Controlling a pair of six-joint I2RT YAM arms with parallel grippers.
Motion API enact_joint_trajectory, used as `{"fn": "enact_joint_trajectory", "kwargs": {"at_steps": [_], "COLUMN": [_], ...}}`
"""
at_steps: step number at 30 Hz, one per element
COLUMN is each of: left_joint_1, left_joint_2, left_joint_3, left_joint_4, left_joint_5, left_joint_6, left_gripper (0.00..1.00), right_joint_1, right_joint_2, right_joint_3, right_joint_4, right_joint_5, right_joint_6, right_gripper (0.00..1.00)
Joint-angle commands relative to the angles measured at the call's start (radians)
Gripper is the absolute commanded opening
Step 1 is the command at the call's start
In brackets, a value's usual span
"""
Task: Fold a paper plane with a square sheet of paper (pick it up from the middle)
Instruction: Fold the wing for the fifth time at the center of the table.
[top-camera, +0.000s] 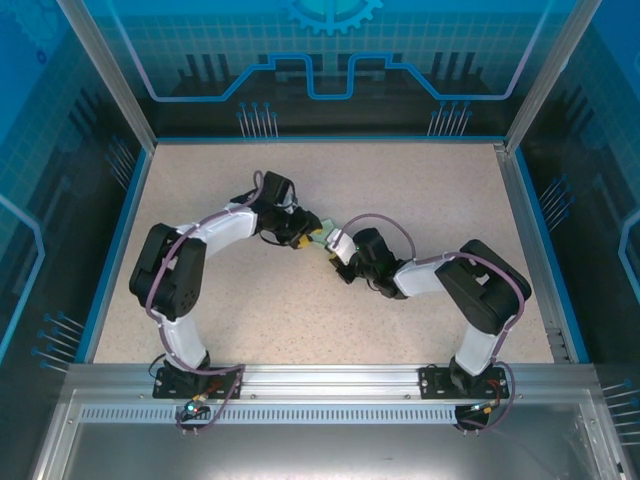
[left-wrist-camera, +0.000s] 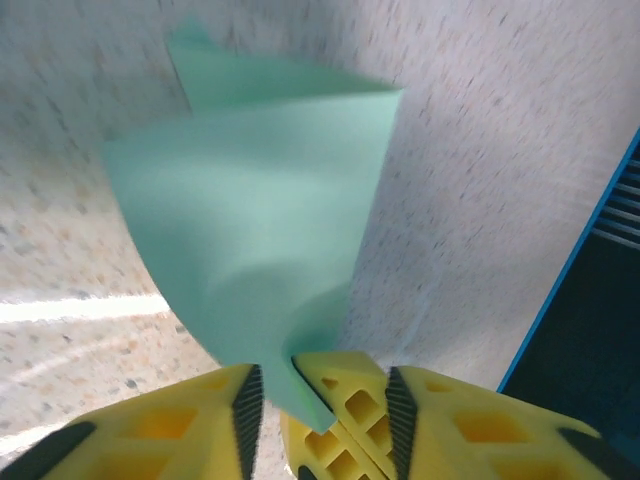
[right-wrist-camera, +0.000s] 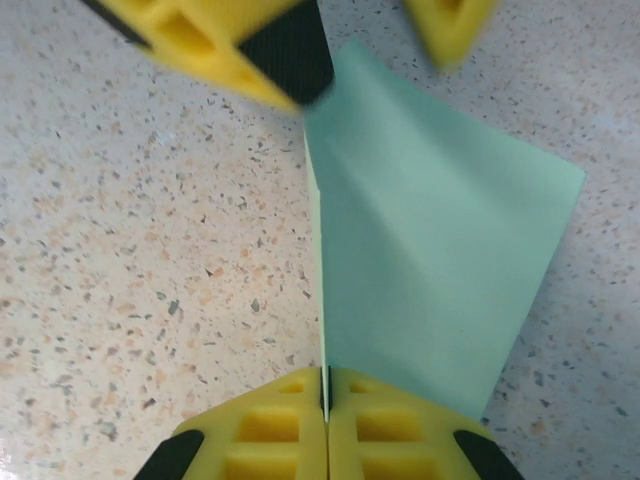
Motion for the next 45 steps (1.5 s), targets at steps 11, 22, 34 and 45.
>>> {"fn": "enact_joint_trajectory", "kwargs": {"at_steps": [11,22,34,45], "left_joint_1": [0.046,0.011,-0.002,-0.004], "left_joint_2": [-0.091,-0.051,-0.031,-0.003], "left_joint_3": [-0.124,-0.164,-0.194,-0.226], "left_joint_4": [0.158,0.237,0.293,0.376], "left_joint_5": [-0.003,0.027,0.029,0.024], "left_joint_6": [0.016,0.013,0.022,0.030], "left_gripper": [0.53,0.53,0.53,0.51], "right_joint_1": [-0.150,-0.213,-0.243,-0.269], "right_joint_2": [0.078,0.131,0.252,0.270], "right_joint_3": [0.055,0.091,0.248,0.269], "right_joint_4": [-0.007,-0.006,-0.140,-0.170], "right_joint_5": [-0.322,-0.484,-0.657,-0.685], "right_joint_6": [0.421,0.541,0.693,0.810], "right_gripper": [0.02,0.06,0.03,0.00]}}
